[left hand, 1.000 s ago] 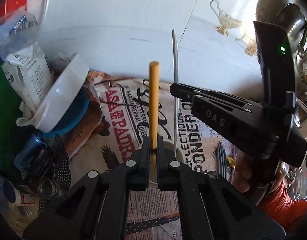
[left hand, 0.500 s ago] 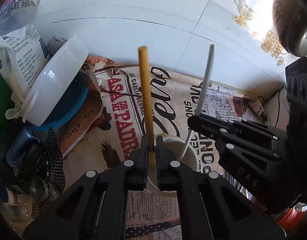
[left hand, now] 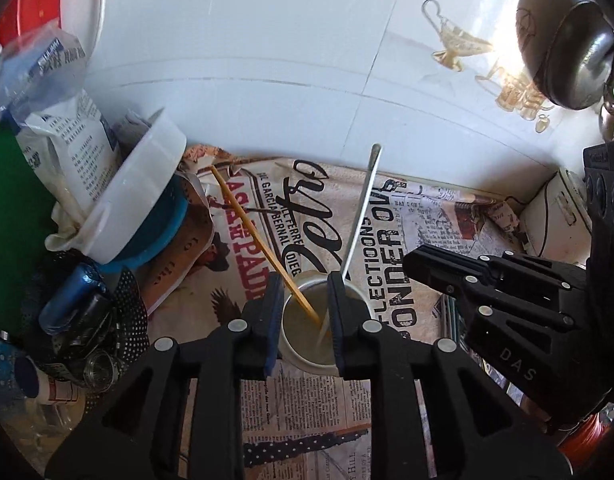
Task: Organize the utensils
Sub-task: 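Open both tools to leave the sticks standing in the cup, then move both open tools back over the utensil pile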
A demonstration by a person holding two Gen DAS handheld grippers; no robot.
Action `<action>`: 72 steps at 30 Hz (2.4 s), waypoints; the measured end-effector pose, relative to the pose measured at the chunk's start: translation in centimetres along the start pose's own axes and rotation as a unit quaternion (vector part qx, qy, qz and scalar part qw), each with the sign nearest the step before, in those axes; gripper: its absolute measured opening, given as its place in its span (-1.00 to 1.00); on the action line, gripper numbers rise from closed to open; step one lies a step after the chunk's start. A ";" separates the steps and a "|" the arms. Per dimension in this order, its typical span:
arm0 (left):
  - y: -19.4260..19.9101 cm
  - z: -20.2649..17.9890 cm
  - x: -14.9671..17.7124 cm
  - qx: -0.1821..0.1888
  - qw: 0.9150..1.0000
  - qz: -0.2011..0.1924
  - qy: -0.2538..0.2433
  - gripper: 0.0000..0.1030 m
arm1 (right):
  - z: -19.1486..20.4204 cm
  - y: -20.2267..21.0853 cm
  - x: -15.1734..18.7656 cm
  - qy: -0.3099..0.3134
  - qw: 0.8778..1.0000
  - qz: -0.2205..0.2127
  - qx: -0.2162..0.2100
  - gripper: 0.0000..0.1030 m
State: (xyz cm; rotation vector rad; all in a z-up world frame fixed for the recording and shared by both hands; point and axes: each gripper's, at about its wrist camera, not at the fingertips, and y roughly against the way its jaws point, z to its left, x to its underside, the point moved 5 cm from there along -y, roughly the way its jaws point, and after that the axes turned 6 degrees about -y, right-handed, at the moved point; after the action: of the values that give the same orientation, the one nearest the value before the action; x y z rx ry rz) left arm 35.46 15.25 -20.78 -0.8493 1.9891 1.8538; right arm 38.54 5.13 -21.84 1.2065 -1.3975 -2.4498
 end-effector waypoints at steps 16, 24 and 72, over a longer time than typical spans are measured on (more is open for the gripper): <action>9.2 -4.5 1.6 0.000 0.995 -0.087 -0.041 -0.26 | -0.8 11.5 3.1 -0.008 0.995 -0.091 0.036 -0.33; 10.4 -8.0 3.3 0.014 0.993 -0.091 -0.069 0.04 | -3.8 14.9 6.2 -0.041 0.991 -0.102 0.081 -0.12; -8.2 -17.0 11.8 0.055 0.982 0.147 -0.102 0.12 | -23.8 4.5 21.3 -0.239 0.945 0.112 0.194 -0.82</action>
State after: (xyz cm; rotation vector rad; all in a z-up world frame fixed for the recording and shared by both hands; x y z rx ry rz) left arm 34.11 -3.92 -32.02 -0.3321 2.1496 1.8715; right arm 38.26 -22.97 -37.62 0.4466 -2.0843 -2.4698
